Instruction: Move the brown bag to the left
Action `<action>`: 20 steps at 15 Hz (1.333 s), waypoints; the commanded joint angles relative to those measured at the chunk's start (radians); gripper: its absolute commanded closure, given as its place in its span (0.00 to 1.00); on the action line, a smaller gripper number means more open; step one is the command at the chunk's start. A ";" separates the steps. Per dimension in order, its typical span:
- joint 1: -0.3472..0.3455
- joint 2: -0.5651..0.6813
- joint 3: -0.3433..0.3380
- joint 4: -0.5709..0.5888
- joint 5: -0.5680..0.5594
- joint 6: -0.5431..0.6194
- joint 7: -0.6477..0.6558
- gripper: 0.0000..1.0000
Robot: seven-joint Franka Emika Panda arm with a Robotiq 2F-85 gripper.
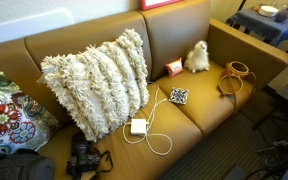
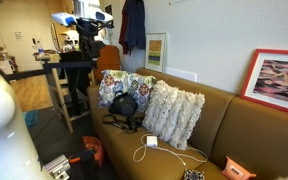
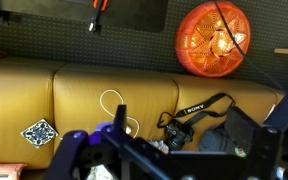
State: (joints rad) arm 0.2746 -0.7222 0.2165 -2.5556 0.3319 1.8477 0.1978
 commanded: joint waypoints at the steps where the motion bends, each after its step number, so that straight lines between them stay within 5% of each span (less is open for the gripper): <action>1: -0.014 -0.002 0.011 0.002 0.007 -0.005 -0.007 0.00; 15: -0.017 -0.002 0.011 0.005 0.005 -0.007 -0.002 0.00; 20: -0.031 -0.048 0.017 0.089 -0.026 -0.053 0.035 0.00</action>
State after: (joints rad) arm 0.2692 -0.7335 0.2167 -2.5293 0.3250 1.8463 0.2064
